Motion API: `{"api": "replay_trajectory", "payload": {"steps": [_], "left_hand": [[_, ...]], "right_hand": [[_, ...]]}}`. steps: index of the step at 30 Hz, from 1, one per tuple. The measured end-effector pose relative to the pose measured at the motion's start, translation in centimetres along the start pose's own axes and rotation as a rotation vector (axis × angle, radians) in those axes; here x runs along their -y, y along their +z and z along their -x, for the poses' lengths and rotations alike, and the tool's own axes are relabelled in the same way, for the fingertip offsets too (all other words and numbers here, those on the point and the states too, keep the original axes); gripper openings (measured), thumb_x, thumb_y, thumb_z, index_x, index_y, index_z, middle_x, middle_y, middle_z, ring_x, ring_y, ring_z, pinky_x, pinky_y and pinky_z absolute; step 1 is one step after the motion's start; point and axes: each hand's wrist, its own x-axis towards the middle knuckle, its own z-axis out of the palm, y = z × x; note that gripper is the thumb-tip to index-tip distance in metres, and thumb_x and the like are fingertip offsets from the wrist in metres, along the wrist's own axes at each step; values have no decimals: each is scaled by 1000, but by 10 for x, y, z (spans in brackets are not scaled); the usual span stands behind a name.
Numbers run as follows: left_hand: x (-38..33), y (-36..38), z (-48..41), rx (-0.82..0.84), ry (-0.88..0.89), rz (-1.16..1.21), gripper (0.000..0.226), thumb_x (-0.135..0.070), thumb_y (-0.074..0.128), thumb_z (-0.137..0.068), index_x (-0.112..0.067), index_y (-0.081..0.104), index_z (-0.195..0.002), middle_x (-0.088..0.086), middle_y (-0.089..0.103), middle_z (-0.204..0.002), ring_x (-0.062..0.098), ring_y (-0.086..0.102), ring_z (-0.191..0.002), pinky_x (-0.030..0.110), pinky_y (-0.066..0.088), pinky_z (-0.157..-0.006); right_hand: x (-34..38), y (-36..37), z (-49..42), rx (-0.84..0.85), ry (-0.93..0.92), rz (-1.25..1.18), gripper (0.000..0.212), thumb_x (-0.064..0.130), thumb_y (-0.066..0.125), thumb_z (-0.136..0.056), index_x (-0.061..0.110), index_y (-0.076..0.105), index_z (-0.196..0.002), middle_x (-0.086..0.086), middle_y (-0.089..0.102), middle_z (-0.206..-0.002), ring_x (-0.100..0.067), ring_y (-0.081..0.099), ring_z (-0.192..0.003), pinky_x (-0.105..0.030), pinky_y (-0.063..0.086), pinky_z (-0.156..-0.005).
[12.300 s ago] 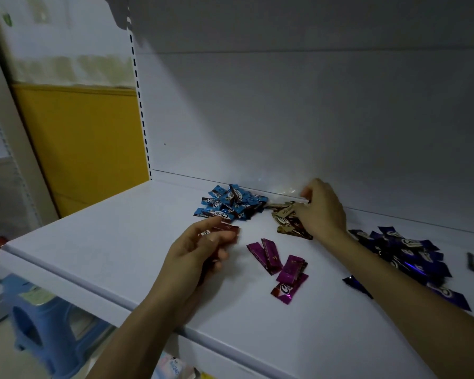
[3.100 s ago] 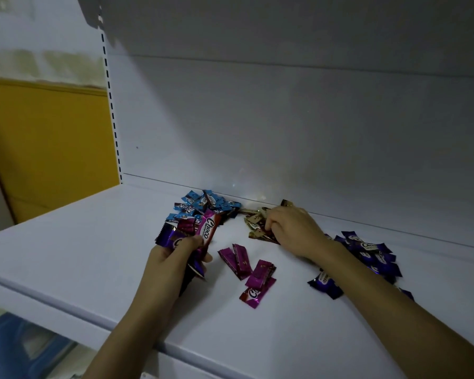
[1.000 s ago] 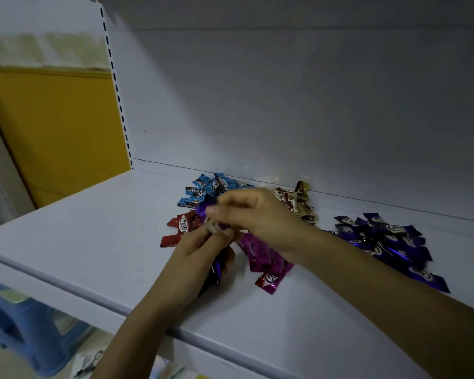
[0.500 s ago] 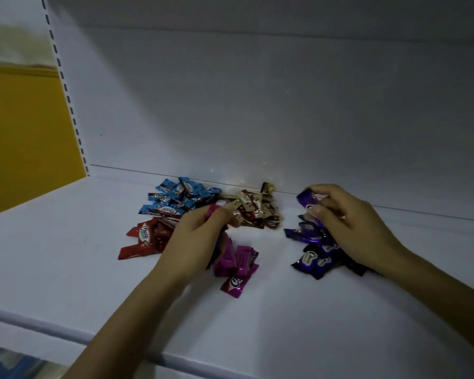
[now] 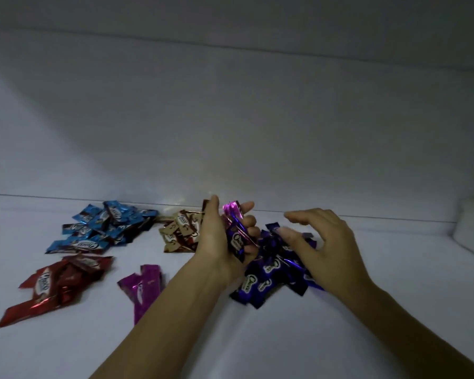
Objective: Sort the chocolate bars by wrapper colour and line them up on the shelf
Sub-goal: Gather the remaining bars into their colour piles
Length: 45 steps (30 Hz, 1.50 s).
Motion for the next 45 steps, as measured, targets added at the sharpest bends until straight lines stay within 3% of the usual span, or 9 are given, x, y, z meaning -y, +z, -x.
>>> {"api": "replay_trajectory", "payload": {"steps": [6, 9, 14, 18, 23, 27, 31, 39, 45], "left_hand": [[21, 14, -2, 48, -110, 0, 67, -62, 36, -93, -2, 66, -87, 10, 69, -70, 21, 67, -59, 29, 51, -56], [25, 13, -1, 125, -148, -2, 72, -63, 36, -92, 0, 64, -108, 19, 72, -100, 27, 69, -91, 37, 52, -74], [33, 15, 5, 257, -105, -95, 59, -51, 41, -95, -1, 60, -120, 17, 67, -113, 27, 64, -109, 37, 55, -89], [41, 9, 6, 274, 0, -226, 26, -17, 53, -95, -4, 61, -116, 10, 72, -108, 18, 68, -102, 27, 58, -79], [41, 3, 9, 199, 163, -344, 40, -22, 66, -77, -9, 63, -114, 4, 74, -101, 13, 71, -92, 20, 55, -70], [42, 1, 10, 96, 205, -319, 19, -8, 61, -87, -8, 67, -105, 1, 75, -87, 9, 72, -78, 17, 54, -62], [39, -2, 9, -1, 204, -276, 12, -7, 59, -90, -8, 67, -99, 3, 75, -82, 10, 72, -72, 17, 54, -54], [33, -8, 3, -98, 124, -144, 9, -7, 52, -95, -9, 60, -100, 8, 75, -78, 18, 73, -70, 24, 55, -50], [36, -9, 6, -51, 176, -264, 17, -1, 65, -83, -8, 65, -99, 1, 75, -75, 11, 72, -67, 18, 54, -53]], "right_hand": [[26, 9, 4, 24, -237, 0, 46, 51, 58, -79, 22, 66, -114, 10, 61, -108, -7, 51, -102, -31, 42, -89], [25, 12, 7, 70, -181, -71, 37, 44, 58, -81, 24, 68, -110, 13, 62, -108, -4, 51, -103, -33, 44, -89], [17, 9, 4, 33, 141, -426, 19, 21, 73, -80, 27, 61, -92, 14, 65, -88, -5, 64, -85, -19, 53, -70], [10, 4, 1, 11, 284, -619, 9, 12, 69, -82, 15, 65, -89, 1, 71, -83, -10, 69, -75, -18, 53, -63], [13, 2, 4, 64, 342, -712, 9, 19, 59, -91, 17, 66, -95, -2, 73, -83, -15, 71, -76, -22, 56, -65], [14, 5, 4, -7, 370, -605, 6, 31, 48, -95, 28, 52, -97, -12, 69, -84, -28, 68, -77, -43, 58, -71], [7, 3, -1, -89, 439, -754, 5, 23, 48, -97, 22, 53, -96, 3, 74, -87, -12, 71, -80, -30, 59, -72], [-36, 5, -10, -107, 169, -195, 14, 16, 71, -83, 21, 73, -96, 7, 65, -96, -3, 59, -90, -10, 43, -79], [-42, 15, -4, 169, 141, -84, 21, 29, 57, -93, 22, 73, -104, 7, 71, -95, -5, 62, -86, -30, 52, -80]]}}
